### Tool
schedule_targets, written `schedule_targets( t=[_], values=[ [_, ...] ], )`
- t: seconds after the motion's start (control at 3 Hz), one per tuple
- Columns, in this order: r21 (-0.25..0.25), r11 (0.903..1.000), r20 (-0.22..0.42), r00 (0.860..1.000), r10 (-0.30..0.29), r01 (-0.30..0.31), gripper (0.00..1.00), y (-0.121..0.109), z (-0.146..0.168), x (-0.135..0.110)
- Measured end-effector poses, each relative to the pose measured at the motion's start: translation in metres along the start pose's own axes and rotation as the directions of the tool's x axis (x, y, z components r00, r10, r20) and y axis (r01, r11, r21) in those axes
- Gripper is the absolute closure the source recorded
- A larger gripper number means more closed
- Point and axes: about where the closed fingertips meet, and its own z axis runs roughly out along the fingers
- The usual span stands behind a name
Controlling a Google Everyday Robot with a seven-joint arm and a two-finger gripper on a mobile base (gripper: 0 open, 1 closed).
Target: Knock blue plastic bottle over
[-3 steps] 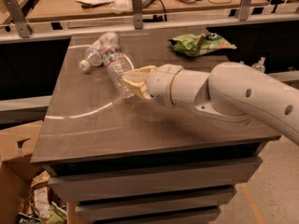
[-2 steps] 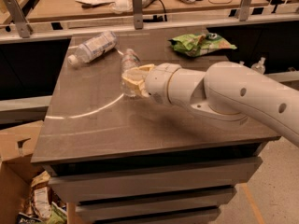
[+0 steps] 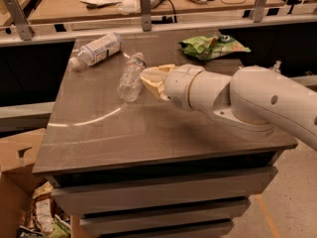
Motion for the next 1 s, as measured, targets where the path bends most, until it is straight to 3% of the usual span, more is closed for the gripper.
schedule_targets(
  t=[0.67, 1.0],
  values=[
    [0.059, 0.9976, 0.005, 0.999, -0.037, 0.037, 1.0, -0.026, -0.033, 0.001],
    [0.059, 0.9974, 0.005, 0.999, -0.042, 0.042, 0.84, -0.025, -0.034, -0.002]
  ],
)
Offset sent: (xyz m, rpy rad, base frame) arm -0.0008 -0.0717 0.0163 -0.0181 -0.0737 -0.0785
